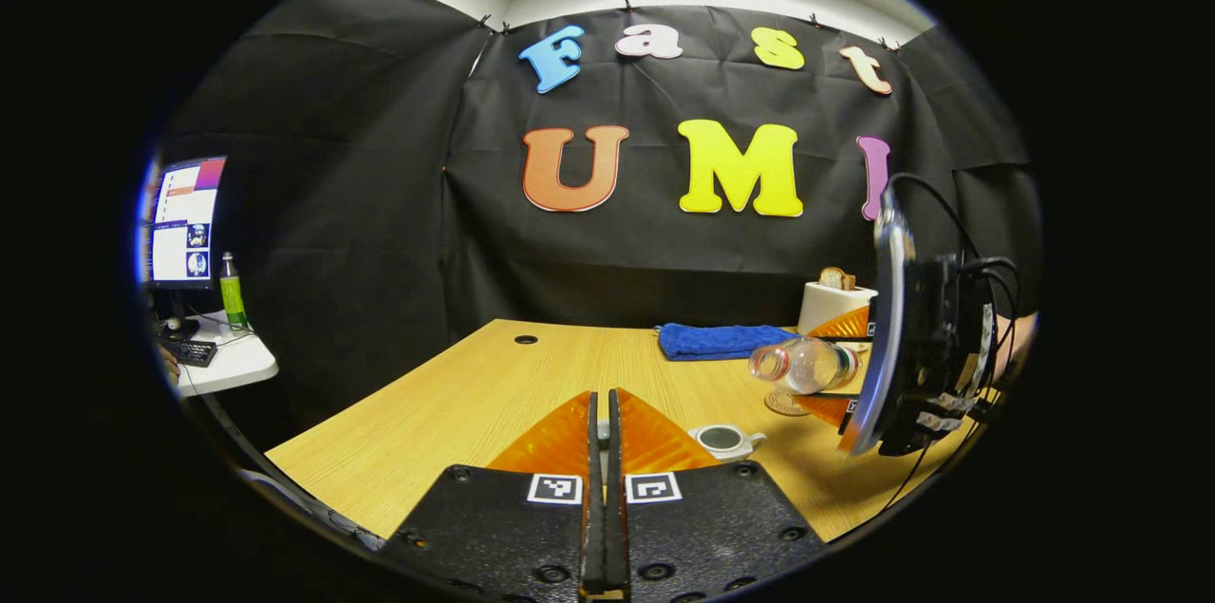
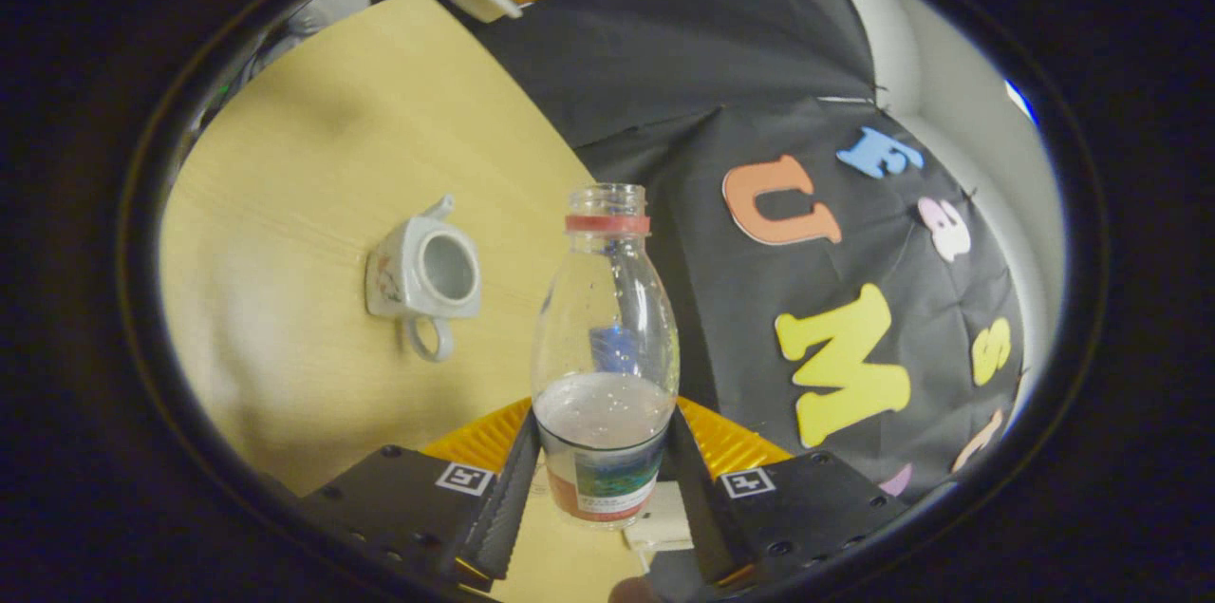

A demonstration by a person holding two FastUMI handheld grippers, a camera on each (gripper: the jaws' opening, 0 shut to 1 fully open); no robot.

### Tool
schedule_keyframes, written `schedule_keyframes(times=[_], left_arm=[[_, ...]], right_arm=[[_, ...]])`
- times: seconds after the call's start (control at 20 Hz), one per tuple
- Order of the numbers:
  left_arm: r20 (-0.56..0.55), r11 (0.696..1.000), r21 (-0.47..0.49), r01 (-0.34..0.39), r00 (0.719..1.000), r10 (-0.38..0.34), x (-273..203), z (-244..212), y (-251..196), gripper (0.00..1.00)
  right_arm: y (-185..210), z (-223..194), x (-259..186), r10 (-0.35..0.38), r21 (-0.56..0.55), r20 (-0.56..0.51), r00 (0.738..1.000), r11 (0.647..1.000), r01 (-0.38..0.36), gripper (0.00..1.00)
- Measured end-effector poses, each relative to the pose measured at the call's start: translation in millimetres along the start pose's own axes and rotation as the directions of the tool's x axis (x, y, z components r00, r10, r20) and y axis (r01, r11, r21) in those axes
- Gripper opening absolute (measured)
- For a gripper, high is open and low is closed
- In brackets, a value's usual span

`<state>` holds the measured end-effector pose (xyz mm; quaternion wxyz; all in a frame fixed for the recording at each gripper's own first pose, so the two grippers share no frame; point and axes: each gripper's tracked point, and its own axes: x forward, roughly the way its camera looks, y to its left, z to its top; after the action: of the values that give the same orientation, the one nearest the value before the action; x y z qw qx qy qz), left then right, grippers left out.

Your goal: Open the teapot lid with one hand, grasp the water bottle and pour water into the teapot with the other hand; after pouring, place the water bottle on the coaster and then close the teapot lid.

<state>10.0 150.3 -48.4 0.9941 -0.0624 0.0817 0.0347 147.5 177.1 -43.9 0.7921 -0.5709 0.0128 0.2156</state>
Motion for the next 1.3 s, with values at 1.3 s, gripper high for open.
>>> schedule_keyframes(times=[1.3], left_arm=[[-0.003,0.995,0.081,0.049,0.999,-0.049,4.6,-6.4,-29.7,0.03]], right_arm=[[-34.2,-101.8,107.9,-0.034,0.917,-0.020,0.999,0.398,0.032,0.71]])
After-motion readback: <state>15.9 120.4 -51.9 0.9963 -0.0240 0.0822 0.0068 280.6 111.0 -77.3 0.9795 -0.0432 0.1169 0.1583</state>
